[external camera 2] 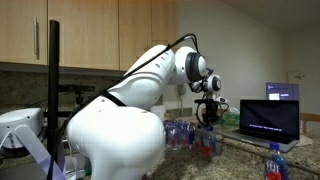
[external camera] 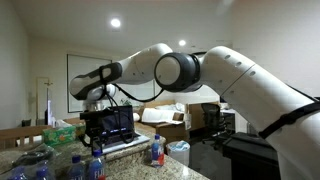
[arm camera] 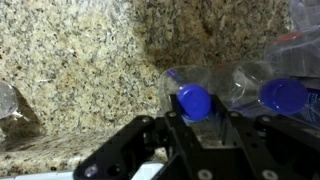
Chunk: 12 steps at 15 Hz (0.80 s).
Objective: Move the three bottles to the right, one at a time
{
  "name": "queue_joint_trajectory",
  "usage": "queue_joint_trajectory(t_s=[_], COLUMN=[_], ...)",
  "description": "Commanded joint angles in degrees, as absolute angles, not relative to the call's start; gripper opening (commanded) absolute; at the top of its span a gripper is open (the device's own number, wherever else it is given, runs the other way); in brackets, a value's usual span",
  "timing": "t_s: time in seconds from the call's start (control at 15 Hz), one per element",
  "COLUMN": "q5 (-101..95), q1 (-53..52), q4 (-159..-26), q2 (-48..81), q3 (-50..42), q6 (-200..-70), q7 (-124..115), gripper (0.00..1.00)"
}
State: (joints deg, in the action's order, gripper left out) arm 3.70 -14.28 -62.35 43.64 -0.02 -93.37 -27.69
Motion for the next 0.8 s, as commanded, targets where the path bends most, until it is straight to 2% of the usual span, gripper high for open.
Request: queue_joint_trajectory(t_s=[0.0,0.73], q5=[3.1,2.8], q1=[-13.9,-10.0], q4=[-63.4,-65.7], q2=[42.0,38.0], q3=[0.0,-2.5], q6=[-91.1,-87.4], q7=[-28.2,-24.9], gripper=[0.14,0.14])
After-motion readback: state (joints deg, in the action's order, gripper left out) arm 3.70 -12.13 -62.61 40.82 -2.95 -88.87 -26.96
